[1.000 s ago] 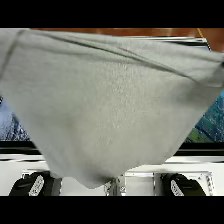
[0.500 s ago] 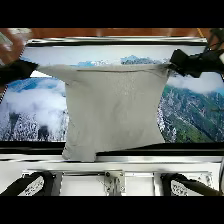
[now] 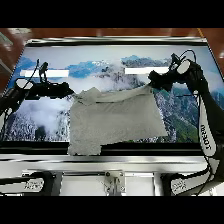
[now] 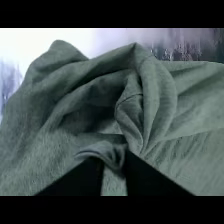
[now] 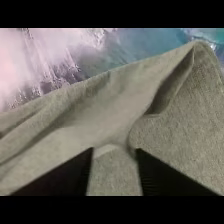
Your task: Fold the shirts.
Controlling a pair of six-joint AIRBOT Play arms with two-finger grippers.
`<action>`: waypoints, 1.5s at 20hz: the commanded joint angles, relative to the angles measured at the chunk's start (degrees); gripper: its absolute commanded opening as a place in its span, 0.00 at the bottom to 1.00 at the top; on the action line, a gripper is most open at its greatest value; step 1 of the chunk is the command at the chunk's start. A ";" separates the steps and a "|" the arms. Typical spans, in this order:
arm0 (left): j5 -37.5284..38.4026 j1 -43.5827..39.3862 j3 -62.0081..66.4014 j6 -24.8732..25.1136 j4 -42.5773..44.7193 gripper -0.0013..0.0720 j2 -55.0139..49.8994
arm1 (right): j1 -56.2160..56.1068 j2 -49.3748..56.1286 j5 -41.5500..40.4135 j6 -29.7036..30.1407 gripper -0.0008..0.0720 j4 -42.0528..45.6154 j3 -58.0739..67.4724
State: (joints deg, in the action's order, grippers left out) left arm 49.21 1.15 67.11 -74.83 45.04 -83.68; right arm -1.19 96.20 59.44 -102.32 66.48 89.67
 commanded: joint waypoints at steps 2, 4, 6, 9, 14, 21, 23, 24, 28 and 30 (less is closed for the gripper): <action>18.43 8.04 5.55 -8.44 0.31 0.93 -1.64 | 2.99 -4.33 4.07 6.93 0.75 0.22 1.79; 32.59 14.71 10.34 -8.46 2.47 0.89 -1.27 | 7.41 -9.38 11.39 12.37 0.75 6.19 3.69; 42.64 20.00 11.80 -8.44 10.21 0.73 1.49 | 13.16 -14.32 22.56 14.56 0.75 17.77 4.15; 43.41 22.95 4.42 -8.37 23.32 0.73 9.55 | 23.56 -18.34 32.39 17.20 0.75 20.65 0.00; 32.28 20.85 -23.54 -3.82 10.75 0.93 17.40 | 32.98 -21.14 31.54 21.18 0.95 -1.77 -20.98; 15.13 8.26 -39.10 -3.96 6.62 0.91 16.96 | 29.14 -21.14 21.55 22.10 0.95 -4.59 -30.29; 13.18 6.27 -39.08 -3.87 4.09 0.91 16.65 | 29.18 -20.90 20.55 21.57 0.95 -4.44 -30.29; 12.46 5.14 -39.06 -3.85 2.84 0.91 15.96 | 29.18 -20.55 20.28 21.59 0.95 -4.24 -30.36; 10.08 1.46 -38.93 -3.87 0.31 0.90 11.61 | 29.18 -18.99 19.54 21.68 0.95 -4.24 -31.91; 9.88 1.36 -38.91 -3.87 -1.16 0.61 9.90 | 29.18 -18.23 18.51 21.88 0.95 -4.22 -33.31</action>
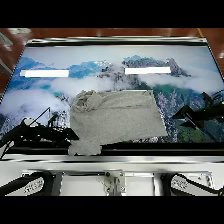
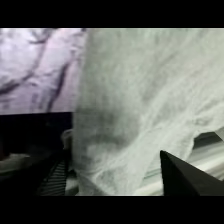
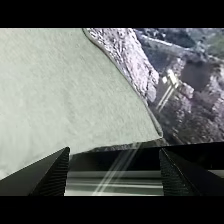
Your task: Fold the shirts.
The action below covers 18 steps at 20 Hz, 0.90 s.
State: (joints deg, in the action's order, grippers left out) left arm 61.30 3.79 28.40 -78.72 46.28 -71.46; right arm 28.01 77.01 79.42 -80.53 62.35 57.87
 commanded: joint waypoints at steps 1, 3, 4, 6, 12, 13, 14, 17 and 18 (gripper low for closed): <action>-2.19 -1.31 -0.11 0.11 -2.40 0.30 -2.32 | -0.02 1.20 -2.21 0.11 0.95 -0.11 -2.43; -1.51 -1.31 0.63 1.16 -2.36 0.18 -2.03 | -0.02 1.40 -3.30 0.52 0.95 0.39 -4.20; -0.96 -1.31 1.22 1.57 -2.40 0.14 -2.01 | -0.02 1.40 -3.93 0.63 0.95 1.29 -5.14; 0.22 -1.31 2.69 2.27 -2.38 0.10 -1.86 | -0.02 1.40 -5.97 0.35 0.95 2.19 -7.17; 4.85 -1.31 5.62 4.13 -2.38 0.10 -1.14 | -0.04 1.40 -11.19 0.26 0.95 -1.20 -13.53; 4.76 -1.31 5.64 4.28 -2.38 0.10 -0.66 | -0.02 1.40 -11.76 0.28 0.95 -2.69 -14.34; 4.76 -1.31 5.73 4.66 -2.38 0.10 -0.33 | -0.04 1.40 -12.59 0.31 0.95 -4.11 -15.23; 4.74 -1.31 5.73 4.63 -2.38 0.10 0.07 | -2.99 1.40 -16.20 0.57 0.95 -5.57 -17.94; 4.74 -1.31 5.73 4.66 -2.38 0.10 0.15 | -4.79 1.40 -17.90 -0.22 0.95 -5.92 -18.56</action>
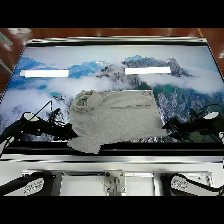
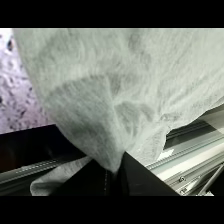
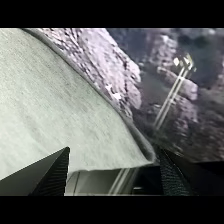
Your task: Fold the shirts.
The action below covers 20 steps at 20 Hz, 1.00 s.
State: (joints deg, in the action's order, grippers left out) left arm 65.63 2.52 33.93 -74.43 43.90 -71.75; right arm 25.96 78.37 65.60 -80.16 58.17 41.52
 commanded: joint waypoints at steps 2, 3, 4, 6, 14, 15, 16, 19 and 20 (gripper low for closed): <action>0.44 -0.04 0.20 0.37 0.00 0.10 0.66 | -6.51 0.04 -7.93 -2.71 0.95 -2.40 -2.60; 0.42 -0.02 0.20 0.46 0.00 0.10 0.79 | -7.98 0.04 -9.68 -3.61 0.87 -2.93 -2.60; 0.39 -0.02 0.28 0.96 0.00 0.10 0.98 | -8.90 0.04 -10.54 -3.56 0.52 -4.28 -2.60; 0.42 0.02 1.33 1.97 0.17 0.08 1.18 | -9.40 0.00 -10.40 -0.37 0.08 -10.93 -2.60; 4.07 2.10 34.03 -0.33 11.06 0.08 17.18 | -9.22 -18.34 0.94 19.43 0.08 -21.59 23.34; 3.74 2.91 42.36 -0.31 12.02 0.08 20.61 | -9.22 -22.25 -0.28 19.61 0.08 -21.59 29.18; 2.29 4.02 50.90 -0.42 12.15 0.08 23.50 | -9.22 -26.29 -3.04 19.43 0.08 -21.44 35.41; -5.01 5.33 71.34 -0.48 12.20 0.08 29.29 | -9.22 -35.10 -10.86 11.93 0.08 -17.05 50.18; -6.82 5.33 76.30 -1.49 12.22 0.08 30.53 | -9.22 -36.98 -11.21 8.00 0.08 -14.10 54.01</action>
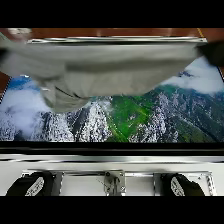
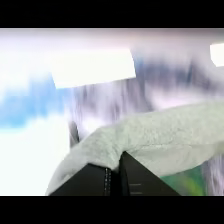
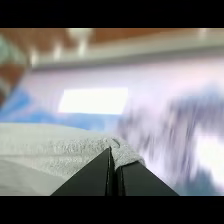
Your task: Fold the shirts.
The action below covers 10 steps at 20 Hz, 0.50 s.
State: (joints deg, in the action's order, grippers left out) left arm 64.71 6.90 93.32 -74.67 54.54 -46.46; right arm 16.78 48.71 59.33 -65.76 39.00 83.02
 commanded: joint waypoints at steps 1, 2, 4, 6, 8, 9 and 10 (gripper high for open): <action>-6.36 0.96 20.37 -2.43 1.62 0.08 6.03 | -0.04 -8.81 -4.90 -9.99 0.08 7.54 15.04; -5.62 0.96 22.93 -3.21 1.62 0.08 6.75 | -0.04 -10.08 -4.28 -12.94 0.08 9.79 16.83; -2.49 0.94 23.96 -3.61 2.34 0.08 8.20 | -0.04 -12.31 -1.70 -17.62 0.08 14.58 18.67; 4.15 0.96 23.85 -3.69 6.80 0.08 8.48 | -0.04 -13.49 2.73 -21.88 0.08 19.74 18.69; 9.70 0.96 21.68 -6.08 10.75 0.08 8.46 | -0.04 -13.07 10.36 -24.74 0.08 23.89 18.67; 11.56 0.96 19.87 -5.99 12.31 0.08 8.48 | -0.04 -12.46 14.19 -25.05 0.08 24.30 18.62; 12.81 0.94 17.81 -5.99 14.21 0.08 8.44 | -0.04 -11.41 18.49 -25.09 0.08 24.59 18.62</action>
State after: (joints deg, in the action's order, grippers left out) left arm 71.37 7.79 113.40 -79.40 62.98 -38.46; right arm 16.75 36.77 67.18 -86.80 58.39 100.82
